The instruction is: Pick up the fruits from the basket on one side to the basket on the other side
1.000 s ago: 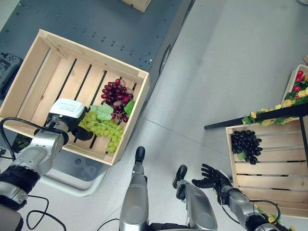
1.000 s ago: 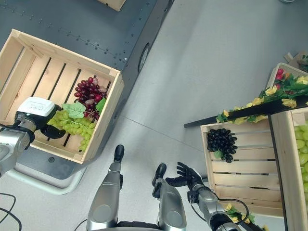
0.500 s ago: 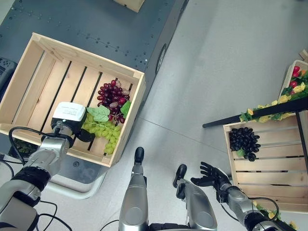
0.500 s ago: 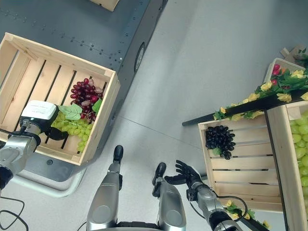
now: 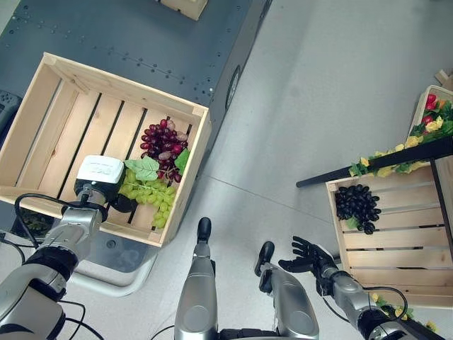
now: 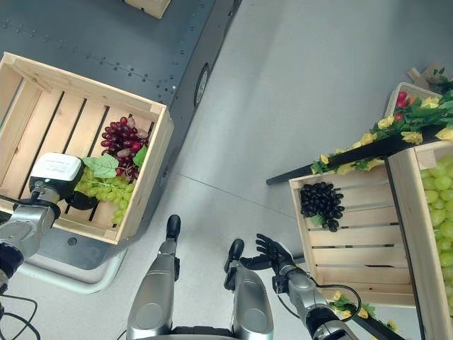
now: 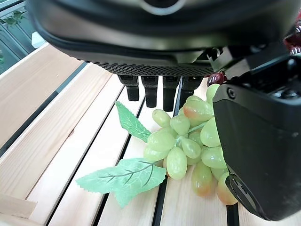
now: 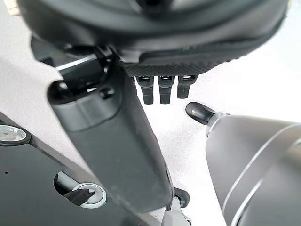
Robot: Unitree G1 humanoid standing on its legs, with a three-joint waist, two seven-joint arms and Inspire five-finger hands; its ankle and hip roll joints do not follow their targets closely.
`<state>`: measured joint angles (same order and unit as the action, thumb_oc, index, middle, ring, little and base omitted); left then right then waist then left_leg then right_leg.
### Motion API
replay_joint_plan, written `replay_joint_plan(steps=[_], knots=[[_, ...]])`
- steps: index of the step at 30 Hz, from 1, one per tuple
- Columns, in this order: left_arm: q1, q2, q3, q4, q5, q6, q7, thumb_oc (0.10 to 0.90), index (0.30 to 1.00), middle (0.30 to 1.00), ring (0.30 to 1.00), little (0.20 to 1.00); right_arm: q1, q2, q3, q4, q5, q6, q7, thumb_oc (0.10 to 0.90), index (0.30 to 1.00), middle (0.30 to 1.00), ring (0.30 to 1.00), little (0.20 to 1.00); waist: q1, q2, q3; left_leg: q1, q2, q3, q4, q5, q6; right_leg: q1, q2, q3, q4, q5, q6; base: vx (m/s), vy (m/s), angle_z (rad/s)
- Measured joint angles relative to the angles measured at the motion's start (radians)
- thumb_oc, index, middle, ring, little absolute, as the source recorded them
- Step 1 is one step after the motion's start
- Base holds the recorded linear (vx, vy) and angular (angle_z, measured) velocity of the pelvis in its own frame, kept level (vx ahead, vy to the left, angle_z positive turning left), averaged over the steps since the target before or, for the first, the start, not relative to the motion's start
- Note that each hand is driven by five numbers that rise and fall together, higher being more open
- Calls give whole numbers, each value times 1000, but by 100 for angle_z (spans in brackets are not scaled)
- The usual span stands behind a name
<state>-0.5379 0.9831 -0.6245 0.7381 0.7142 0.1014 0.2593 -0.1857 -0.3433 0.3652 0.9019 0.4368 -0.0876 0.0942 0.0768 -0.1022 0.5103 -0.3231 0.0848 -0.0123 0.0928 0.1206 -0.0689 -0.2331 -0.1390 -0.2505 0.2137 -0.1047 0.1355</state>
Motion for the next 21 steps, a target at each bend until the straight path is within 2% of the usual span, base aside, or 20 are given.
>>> replay_joint_plan(steps=[5, 15, 21], knots=[[-1, -21, -20, 20, -1, -19, 11, 400, 300, 300, 300, 300, -9, 0, 2, -1, 0, 3, 0, 800, 900, 900, 900, 900, -3, 0, 0, 0, 0, 2, 0, 0, 0, -1, 0, 2, 0, 1, 1, 0, 0, 0], [-2, -50, -28, 49, -4, -33, 123, 400, 300, 300, 300, 300, -10, 0, 2, 0, 0, 3, -3, 800, 900, 900, 900, 900, -4, 0, 0, -1, 0, 3, -2, 0, 0, -2, 0, 2, -1, 1, 1, 0, 0, 0], [-2, -51, -28, 49, -4, -45, 135, 400, 300, 300, 300, 300, -10, 0, 2, -1, 0, 3, -4, 800, 900, 900, 900, 900, -3, -1, 0, -1, 0, 3, -2, 0, 0, -2, 0, 2, -1, 1, 1, 0, 0, 0]])
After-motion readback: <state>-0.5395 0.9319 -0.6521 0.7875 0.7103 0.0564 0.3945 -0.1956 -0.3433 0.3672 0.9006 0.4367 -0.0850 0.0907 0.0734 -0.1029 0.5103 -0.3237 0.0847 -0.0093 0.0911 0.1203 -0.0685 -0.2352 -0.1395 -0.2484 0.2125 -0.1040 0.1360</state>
